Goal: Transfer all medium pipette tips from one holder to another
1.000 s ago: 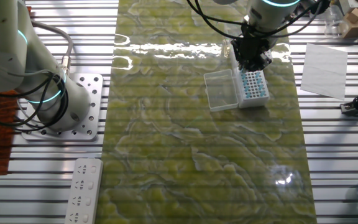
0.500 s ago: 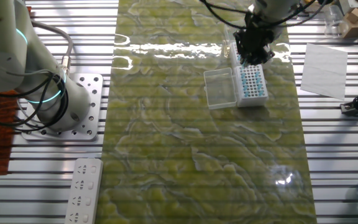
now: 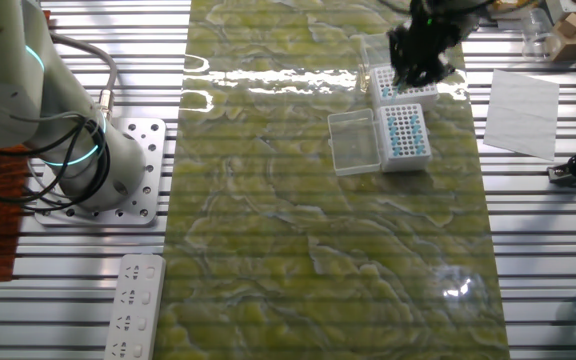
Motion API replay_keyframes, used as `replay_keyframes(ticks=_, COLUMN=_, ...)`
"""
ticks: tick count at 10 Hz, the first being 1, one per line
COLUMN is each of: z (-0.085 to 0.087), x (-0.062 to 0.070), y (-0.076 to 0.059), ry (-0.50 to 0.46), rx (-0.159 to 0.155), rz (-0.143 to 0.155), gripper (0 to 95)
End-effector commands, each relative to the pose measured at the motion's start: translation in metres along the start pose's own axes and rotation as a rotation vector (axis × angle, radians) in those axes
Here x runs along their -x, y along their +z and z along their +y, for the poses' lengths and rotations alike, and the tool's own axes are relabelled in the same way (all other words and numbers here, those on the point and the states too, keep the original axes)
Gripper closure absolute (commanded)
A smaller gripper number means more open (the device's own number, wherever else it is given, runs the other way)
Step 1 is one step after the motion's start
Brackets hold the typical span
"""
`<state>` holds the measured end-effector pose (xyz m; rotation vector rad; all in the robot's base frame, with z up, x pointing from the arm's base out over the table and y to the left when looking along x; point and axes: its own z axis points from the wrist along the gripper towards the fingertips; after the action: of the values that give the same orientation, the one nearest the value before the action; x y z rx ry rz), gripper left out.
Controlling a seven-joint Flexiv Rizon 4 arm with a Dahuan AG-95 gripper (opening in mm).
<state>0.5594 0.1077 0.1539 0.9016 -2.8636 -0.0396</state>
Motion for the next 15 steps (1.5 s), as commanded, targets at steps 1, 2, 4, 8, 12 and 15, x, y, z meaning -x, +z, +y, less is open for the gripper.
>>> replay_keyframes(ticks=1, z=0.016, x=0.01, y=-0.01, ry=0.08, rx=0.023, rz=0.012, gripper=95.0)
replay_keyframes(ticks=2, z=0.02, x=0.012, y=-0.009, ry=0.098, rx=0.025, rz=0.01, gripper=95.0)
replay_keyframes(ticks=4, z=0.03, x=0.021, y=-0.004, ry=0.135, rx=0.025, rz=0.008, gripper=95.0)
replay_keyframes(ticks=8, z=0.04, x=0.022, y=0.009, ry=0.161, rx=0.022, rz=0.001, gripper=95.0)
replay_keyframes(ticks=12, z=0.043, x=0.022, y=0.015, ry=0.164, rx=0.014, rz=-0.004, gripper=95.0)
replay_keyframes(ticks=15, z=0.04, x=0.024, y=0.021, ry=0.16, rx=0.006, rz=-0.013, gripper=95.0)
